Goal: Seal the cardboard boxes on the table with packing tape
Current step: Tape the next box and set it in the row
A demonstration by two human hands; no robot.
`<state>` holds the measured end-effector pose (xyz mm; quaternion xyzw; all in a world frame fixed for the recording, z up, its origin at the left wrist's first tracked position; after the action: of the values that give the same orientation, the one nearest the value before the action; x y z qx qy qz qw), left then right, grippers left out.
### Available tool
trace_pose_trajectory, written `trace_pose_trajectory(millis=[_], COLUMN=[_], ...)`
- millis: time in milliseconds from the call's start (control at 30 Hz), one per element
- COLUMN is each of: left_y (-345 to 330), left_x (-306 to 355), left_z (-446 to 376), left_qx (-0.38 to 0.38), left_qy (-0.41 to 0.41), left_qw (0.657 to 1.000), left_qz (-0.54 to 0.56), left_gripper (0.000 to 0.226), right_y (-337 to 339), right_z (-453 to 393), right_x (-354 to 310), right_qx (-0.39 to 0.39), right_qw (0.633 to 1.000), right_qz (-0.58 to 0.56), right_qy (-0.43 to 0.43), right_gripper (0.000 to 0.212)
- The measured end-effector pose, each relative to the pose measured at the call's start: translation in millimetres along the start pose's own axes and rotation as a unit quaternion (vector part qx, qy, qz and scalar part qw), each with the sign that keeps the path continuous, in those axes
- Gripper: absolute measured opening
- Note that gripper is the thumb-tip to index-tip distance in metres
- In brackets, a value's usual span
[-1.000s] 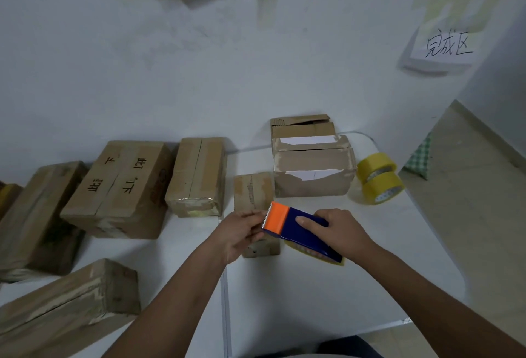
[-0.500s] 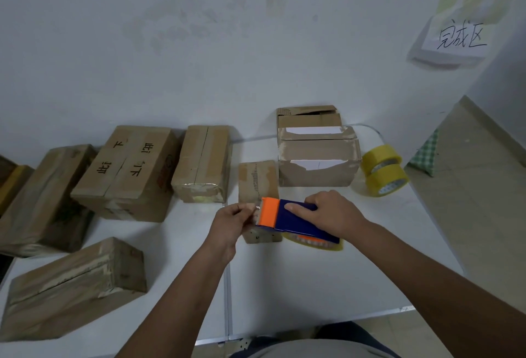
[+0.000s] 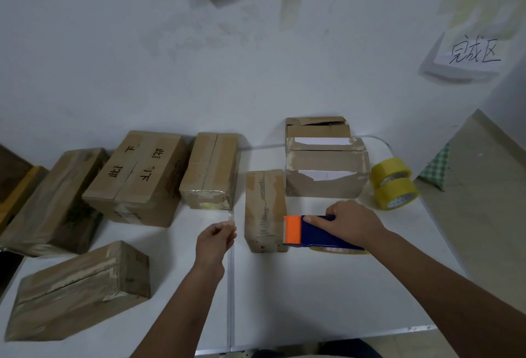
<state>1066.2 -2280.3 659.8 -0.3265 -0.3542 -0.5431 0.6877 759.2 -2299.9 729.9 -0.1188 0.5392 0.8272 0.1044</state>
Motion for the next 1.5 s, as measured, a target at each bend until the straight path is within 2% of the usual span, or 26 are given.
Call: trace_pose_trajectory(millis=[167,367,633,867,1067,1300,1500], left_y=[3,6,5,6,-12,-8,-1], left_x=[-2,-17,-34,-47,-60,-34,-29], left_z=[-2,-9,-10,-15,-28,-36,-49], left_qx=[0.029,0.058,0.07,0.094,0.033,0.011,-0.025], left_qy=[-0.018,0.005,0.028,0.039,0.063,0.032,0.037], left_qw=[0.999,0.998,0.997,0.995,0.995,0.991,0.988], left_qz=[0.002,0.012,0.021,0.009,-0.074,-0.132,-0.15], left_gripper=[0.008,0.007,0.005,0.012,0.045,0.042,0.04], right_y=[0,1,-2,-9,-18,-39,-62], right_z=[-5,-3,-23,-40,-48,-45,-39], right_x=[6,15,16,14,16,13,16], right_qx=[-0.001,-0.02,-0.034,-0.052,-0.064,-0.069,-0.068], right_qw=[1.0,1.0,0.997,0.995,0.994,0.994,0.996], right_qz=[0.011,0.021,0.066,0.073,0.085,0.079,0.027], right_qy=[0.003,0.005,0.018,0.03,0.015,-0.016,-0.061], right_gripper=[0.062,0.054,0.061,0.059,0.062,0.074,0.075])
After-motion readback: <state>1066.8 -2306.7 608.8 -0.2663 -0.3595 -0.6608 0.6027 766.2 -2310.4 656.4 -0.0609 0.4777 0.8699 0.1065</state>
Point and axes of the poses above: each hand's wrist, its own z-axis away from the middle knuckle, its own y-axis out of the back of the hand, x = y × z, the point moved 10 cm from there along -z, towards the middle knuckle, and after that the axes turned 8 degrees about -x, right-handed, at the moved point
